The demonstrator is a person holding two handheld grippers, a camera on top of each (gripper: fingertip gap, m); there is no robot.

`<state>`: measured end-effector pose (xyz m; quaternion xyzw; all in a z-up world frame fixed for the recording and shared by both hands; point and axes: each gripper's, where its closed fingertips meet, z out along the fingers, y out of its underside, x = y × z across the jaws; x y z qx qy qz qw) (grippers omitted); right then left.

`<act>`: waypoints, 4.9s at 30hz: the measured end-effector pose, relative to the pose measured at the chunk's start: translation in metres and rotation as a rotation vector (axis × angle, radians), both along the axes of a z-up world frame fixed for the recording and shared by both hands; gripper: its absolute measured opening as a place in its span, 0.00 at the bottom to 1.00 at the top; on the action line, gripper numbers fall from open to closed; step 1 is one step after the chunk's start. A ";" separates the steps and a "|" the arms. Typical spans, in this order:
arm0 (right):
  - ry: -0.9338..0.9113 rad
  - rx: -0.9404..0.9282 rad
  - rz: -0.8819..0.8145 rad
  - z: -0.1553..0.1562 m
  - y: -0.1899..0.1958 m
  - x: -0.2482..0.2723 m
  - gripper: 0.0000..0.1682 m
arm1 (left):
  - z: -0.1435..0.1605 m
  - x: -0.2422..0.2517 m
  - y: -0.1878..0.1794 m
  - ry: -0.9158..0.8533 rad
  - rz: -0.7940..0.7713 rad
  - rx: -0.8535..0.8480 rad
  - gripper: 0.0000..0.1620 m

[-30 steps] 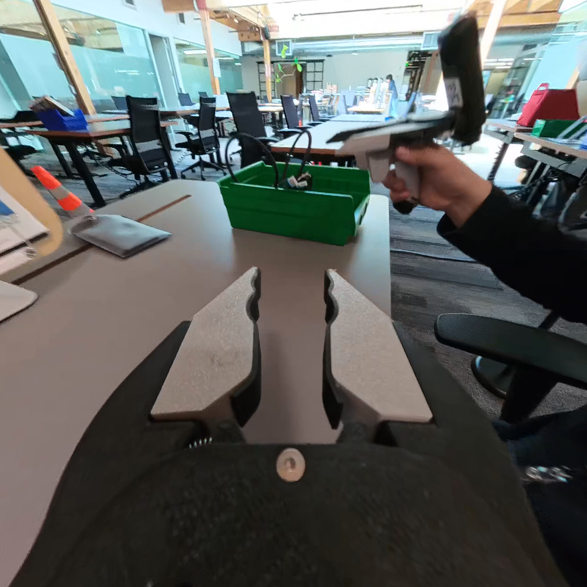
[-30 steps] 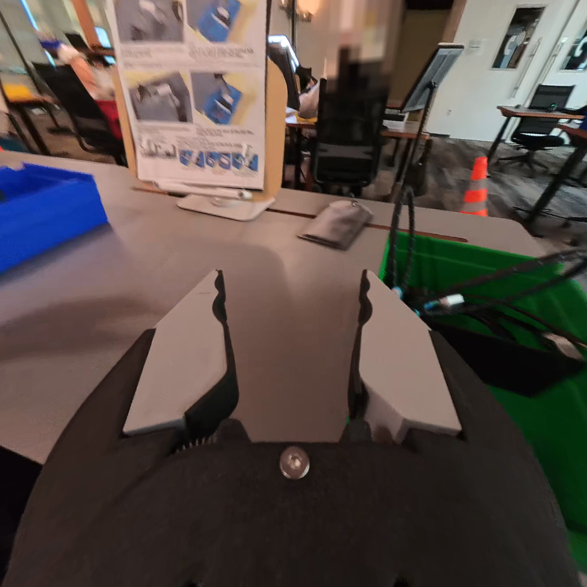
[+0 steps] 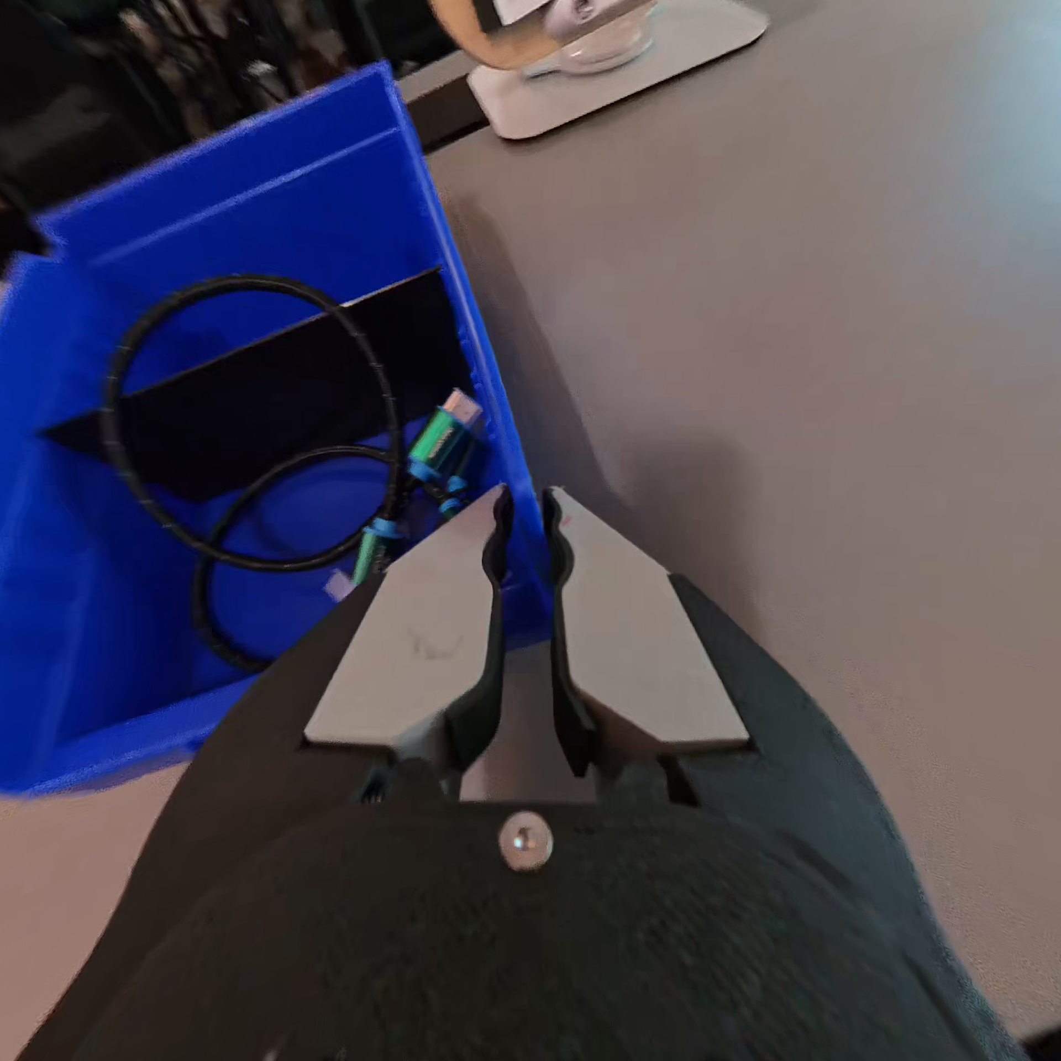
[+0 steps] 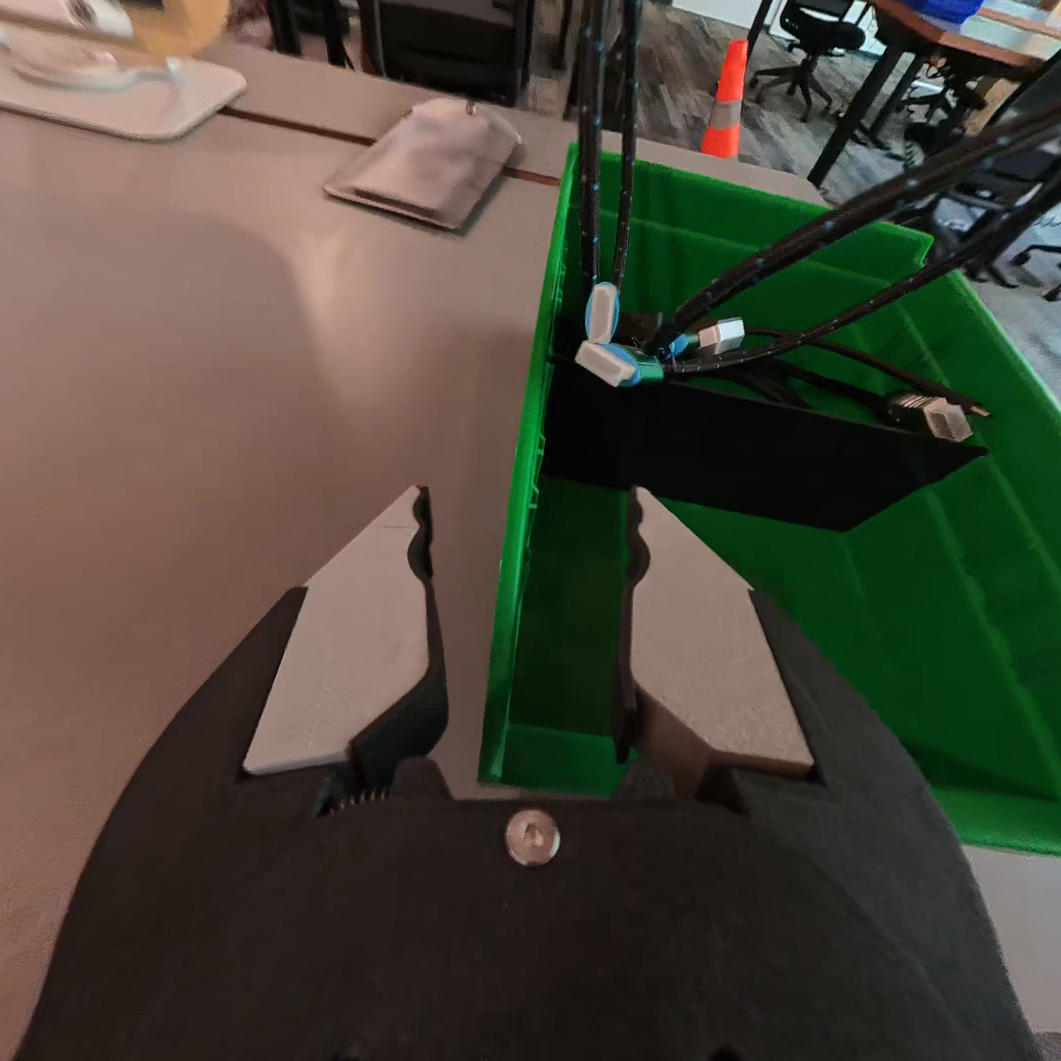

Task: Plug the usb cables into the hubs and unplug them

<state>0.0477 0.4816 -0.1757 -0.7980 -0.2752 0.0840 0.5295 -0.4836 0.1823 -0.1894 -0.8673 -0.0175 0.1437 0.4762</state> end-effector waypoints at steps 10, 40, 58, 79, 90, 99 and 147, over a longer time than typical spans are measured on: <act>-0.106 0.001 0.025 -0.010 -0.018 -0.018 0.02 | 0.059 -0.038 -0.037 0.081 0.017 0.224 0.01; 0.175 -0.051 0.747 0.042 -0.330 -0.577 0.20 | 0.198 -0.056 -0.127 0.236 0.044 0.648 0.02; 0.302 0.171 0.502 0.102 -0.160 -0.234 0.18 | 0.243 0.122 -0.057 0.296 -0.338 0.675 0.01; 0.124 0.135 0.233 0.017 -0.074 -0.082 0.20 | 0.042 0.379 0.113 0.123 -0.738 0.293 0.03; 0.101 0.117 0.474 0.060 -0.136 -0.126 0.34 | 0.074 0.358 0.066 -0.558 -0.864 0.204 0.39; -0.473 0.261 0.262 0.016 -0.124 -0.167 0.21 | 0.052 0.184 0.032 -0.406 -0.472 0.217 0.43; -0.063 0.101 -0.062 -0.002 -0.046 -0.072 0.04 | 0.026 -0.002 -0.030 0.083 0.180 0.223 0.01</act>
